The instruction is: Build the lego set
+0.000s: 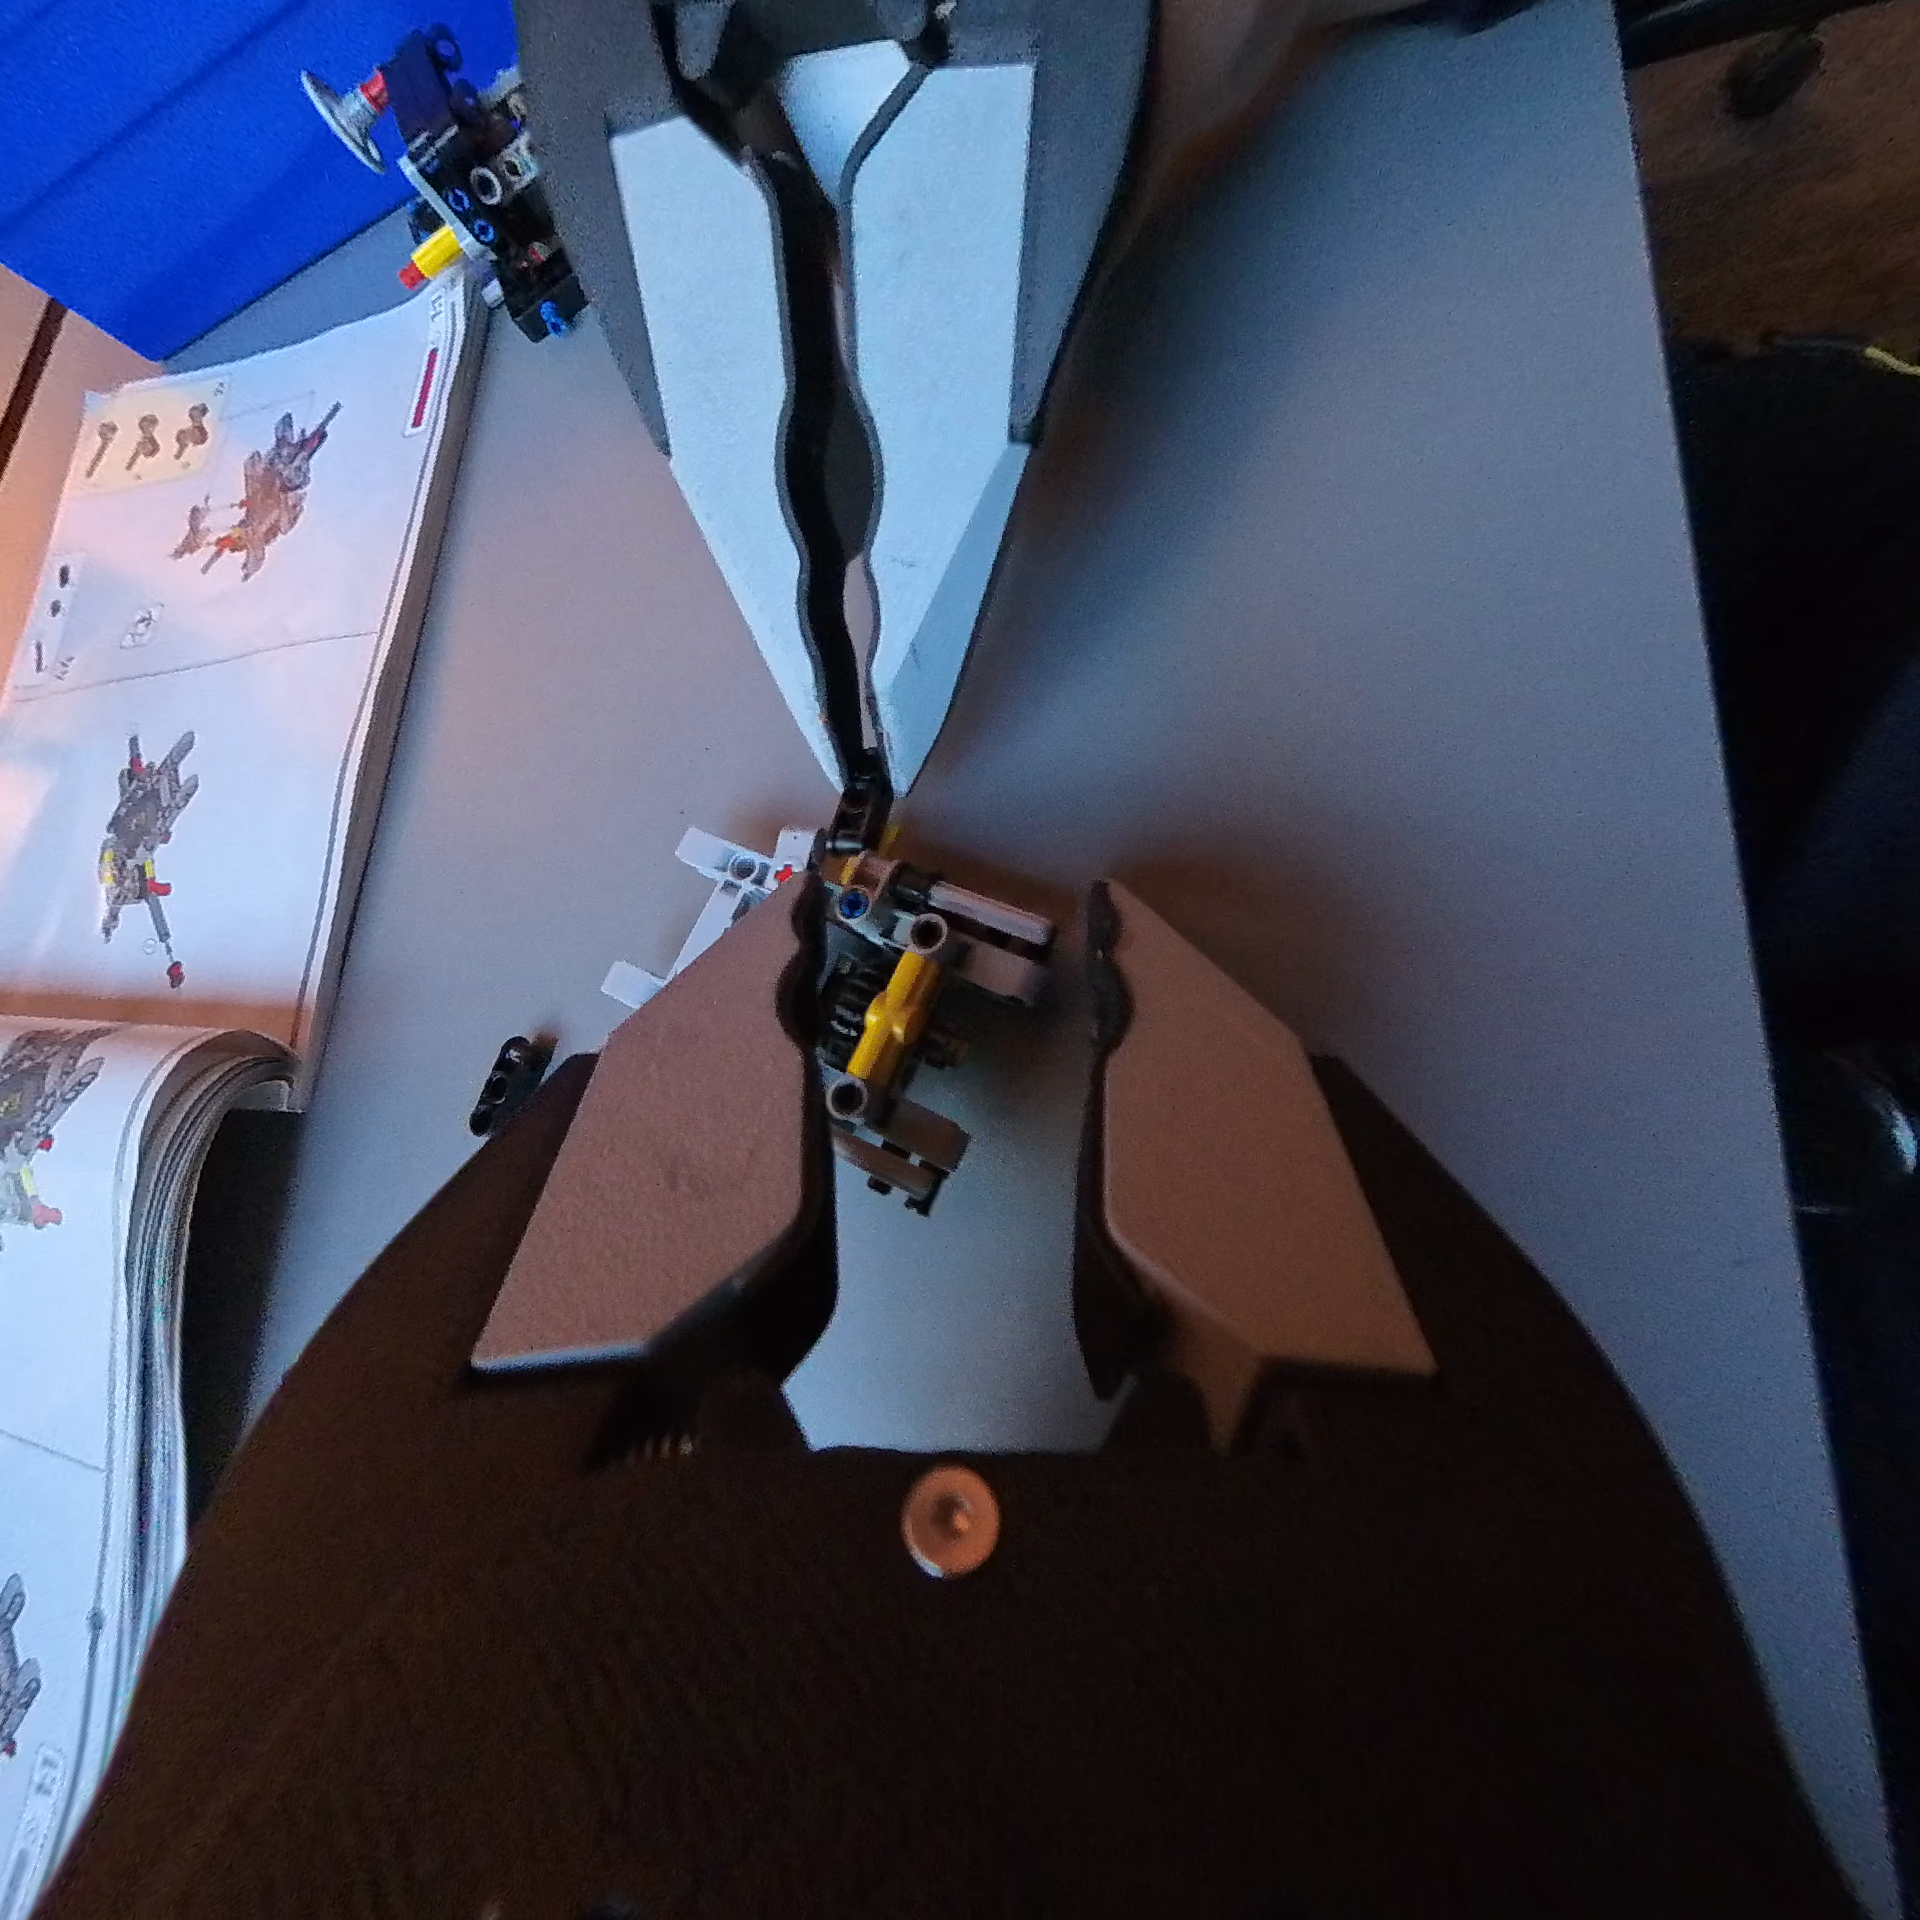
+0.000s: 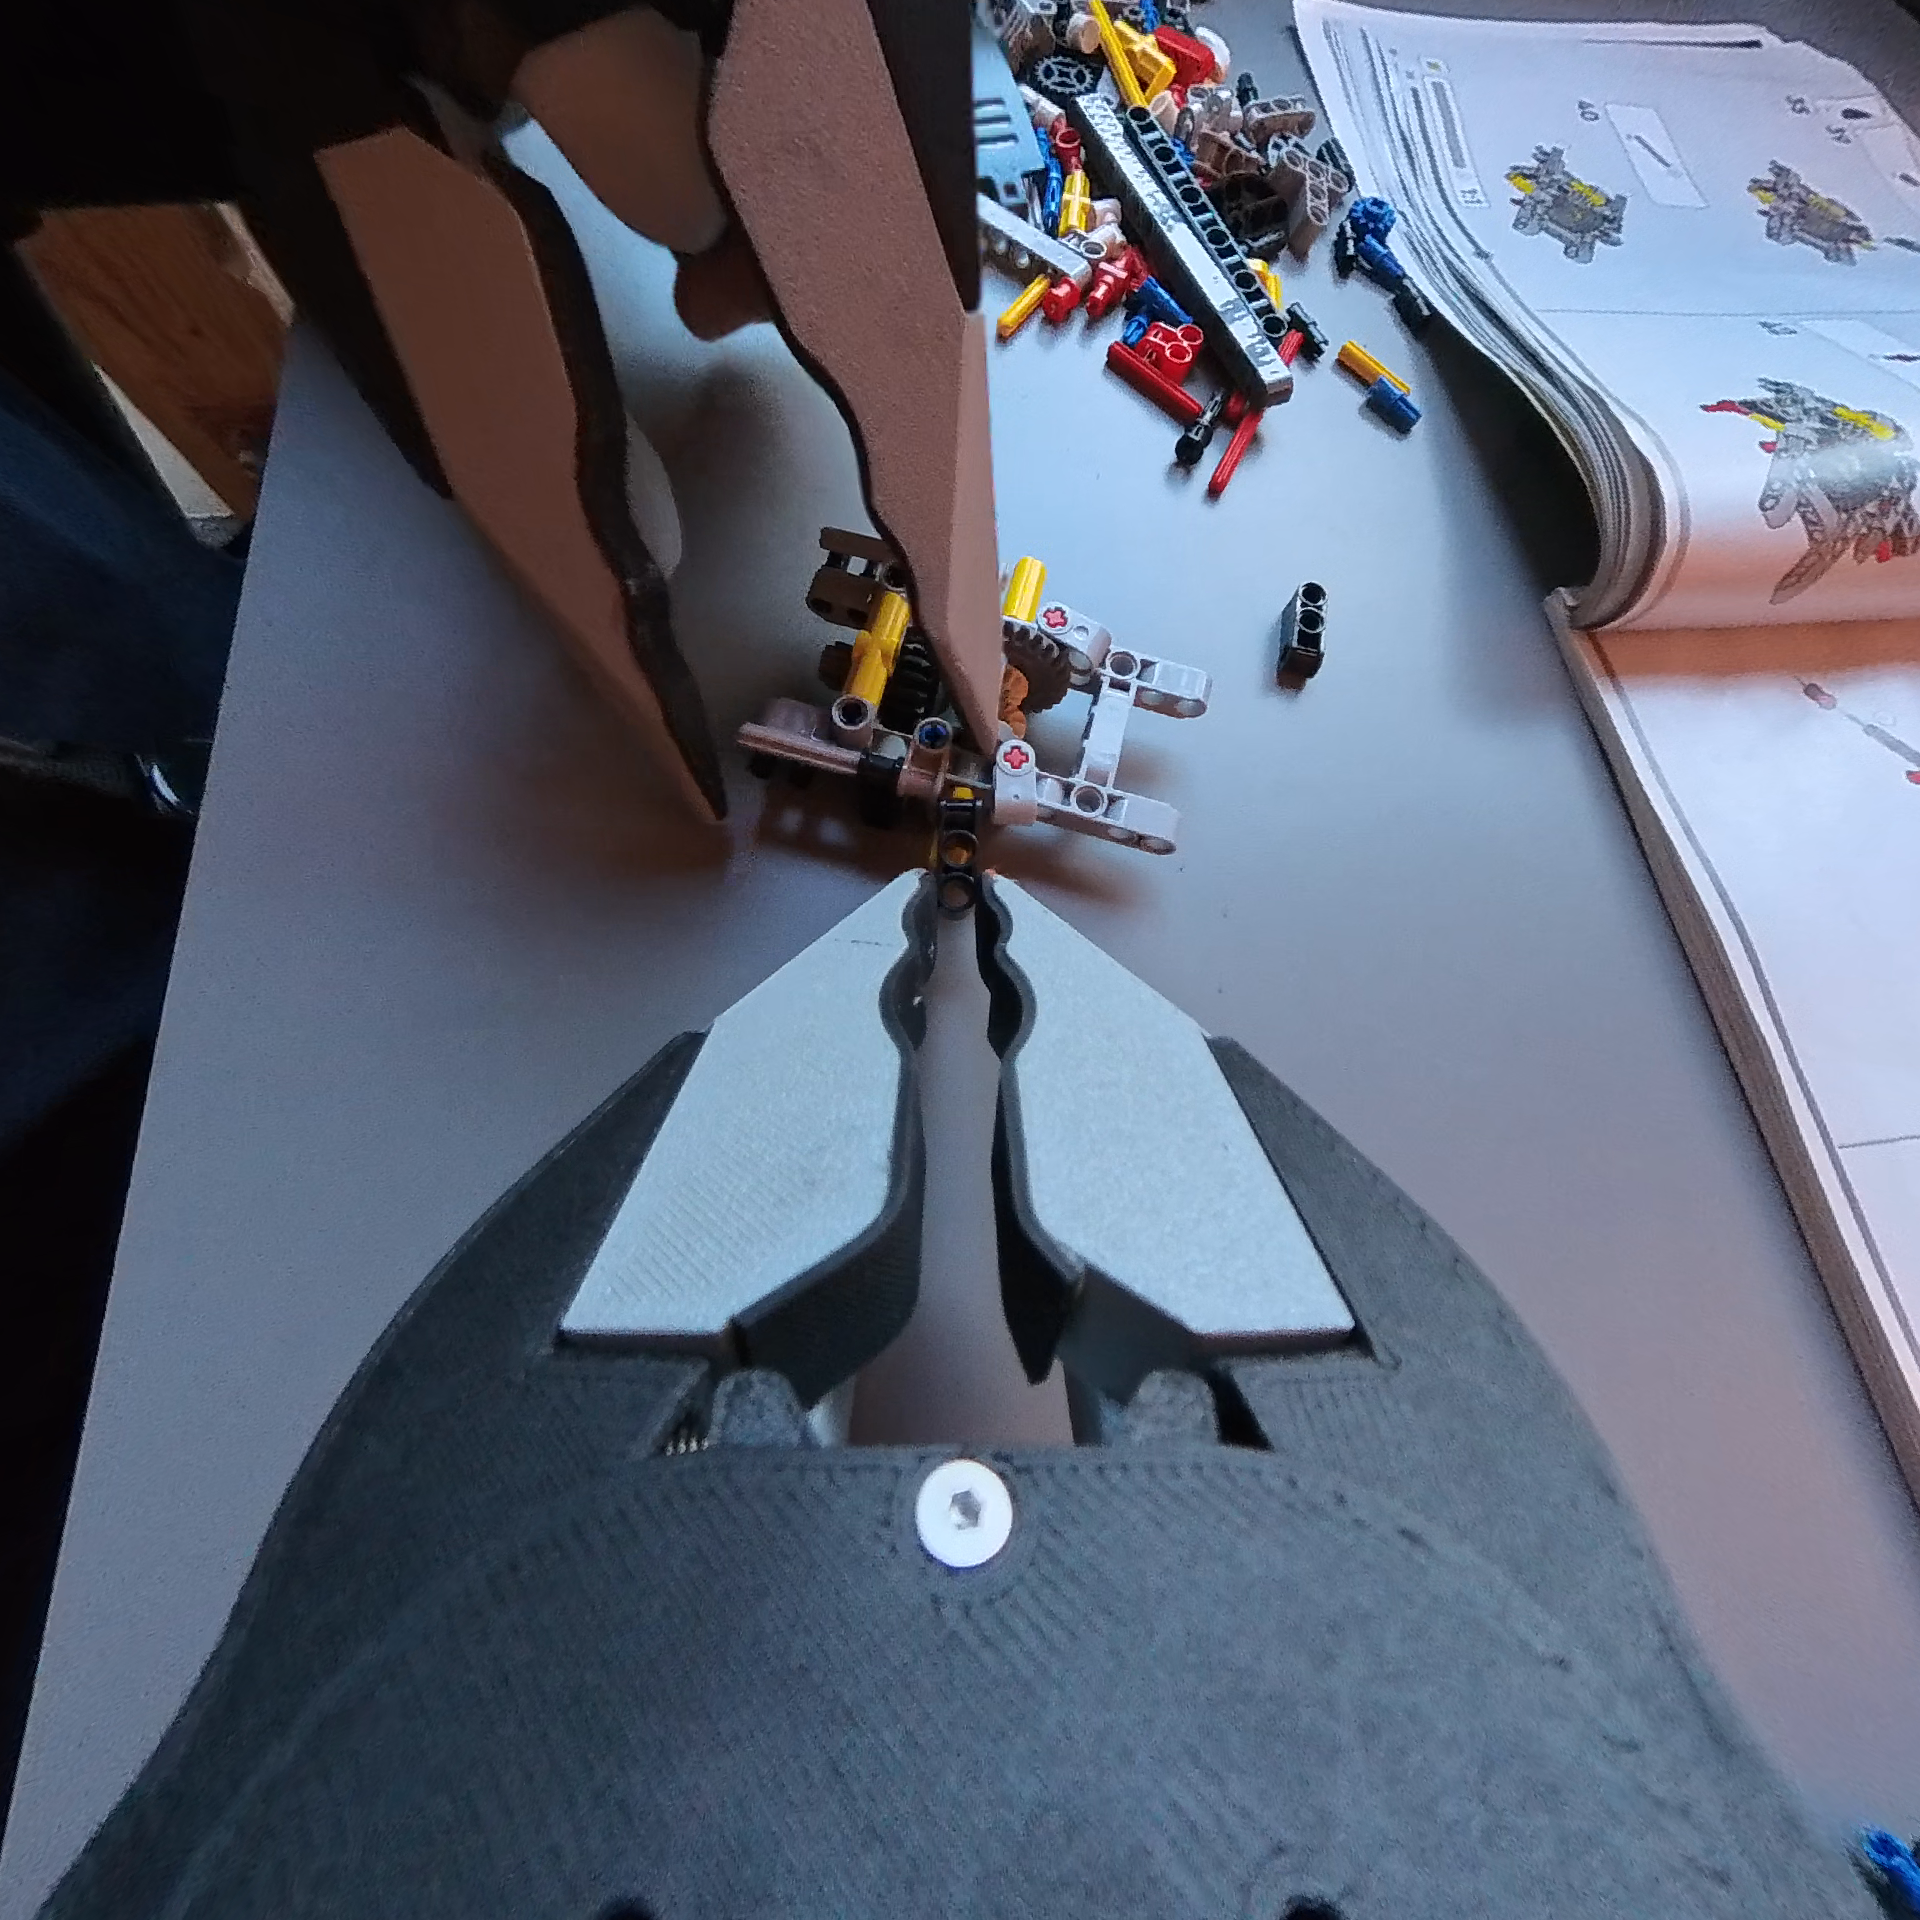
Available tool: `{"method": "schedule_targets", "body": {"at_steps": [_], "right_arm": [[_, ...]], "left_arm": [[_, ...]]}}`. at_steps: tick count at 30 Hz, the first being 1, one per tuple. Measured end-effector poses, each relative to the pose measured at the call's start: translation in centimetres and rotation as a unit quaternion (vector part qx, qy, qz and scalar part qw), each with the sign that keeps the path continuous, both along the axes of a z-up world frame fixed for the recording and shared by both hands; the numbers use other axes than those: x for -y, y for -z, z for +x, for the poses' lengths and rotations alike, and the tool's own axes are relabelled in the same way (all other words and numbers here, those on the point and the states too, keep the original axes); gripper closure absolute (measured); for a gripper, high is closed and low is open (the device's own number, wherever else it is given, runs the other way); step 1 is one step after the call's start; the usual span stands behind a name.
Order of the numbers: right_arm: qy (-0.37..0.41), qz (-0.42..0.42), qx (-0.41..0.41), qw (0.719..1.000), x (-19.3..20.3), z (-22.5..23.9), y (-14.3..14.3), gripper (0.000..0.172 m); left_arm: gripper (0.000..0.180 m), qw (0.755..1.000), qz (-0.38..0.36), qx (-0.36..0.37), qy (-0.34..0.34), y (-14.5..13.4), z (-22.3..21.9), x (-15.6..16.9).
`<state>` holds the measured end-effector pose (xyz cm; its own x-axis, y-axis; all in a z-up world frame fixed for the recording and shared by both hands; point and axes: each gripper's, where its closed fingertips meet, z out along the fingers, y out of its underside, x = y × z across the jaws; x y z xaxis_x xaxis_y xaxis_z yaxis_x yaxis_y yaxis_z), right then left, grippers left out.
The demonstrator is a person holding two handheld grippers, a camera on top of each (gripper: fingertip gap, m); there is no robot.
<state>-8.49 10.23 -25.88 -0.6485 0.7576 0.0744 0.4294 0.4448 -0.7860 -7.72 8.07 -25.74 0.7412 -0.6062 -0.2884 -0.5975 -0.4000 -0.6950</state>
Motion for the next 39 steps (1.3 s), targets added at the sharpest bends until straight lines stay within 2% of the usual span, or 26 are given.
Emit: {"method": "schedule_targets", "body": {"at_steps": [12, 24, 32, 39], "right_arm": [[-0.002, -0.001, -0.004, 1.0, 0.6, -0.4, -0.1, 0.167], [0.001, -0.005, 0.001, 1.0, 0.5, -0.5, -0.1, 0.167], [0.0, 0.0, -0.002, 1.0, 0.7, -0.5, -0.1, 0.167], [0.011, -0.011, 0.004, 1.0, 0.8, -0.7, -0.2, 0.167]], "left_arm": [[0.14, 1.0, -0.026, -0.002, 0.016, 0.4, -0.6, 0.3], [0.134, 1.0, -0.014, -0.022, 0.001, 0.1, -1.0, 0.7], [0.14, 0.997, -0.019, -0.074, 0.023, 0.3, -1.0, 0.9], [0.14, 0.999, -0.026, -0.042, 0.014, 0.2, -0.8, 0.7]]}}
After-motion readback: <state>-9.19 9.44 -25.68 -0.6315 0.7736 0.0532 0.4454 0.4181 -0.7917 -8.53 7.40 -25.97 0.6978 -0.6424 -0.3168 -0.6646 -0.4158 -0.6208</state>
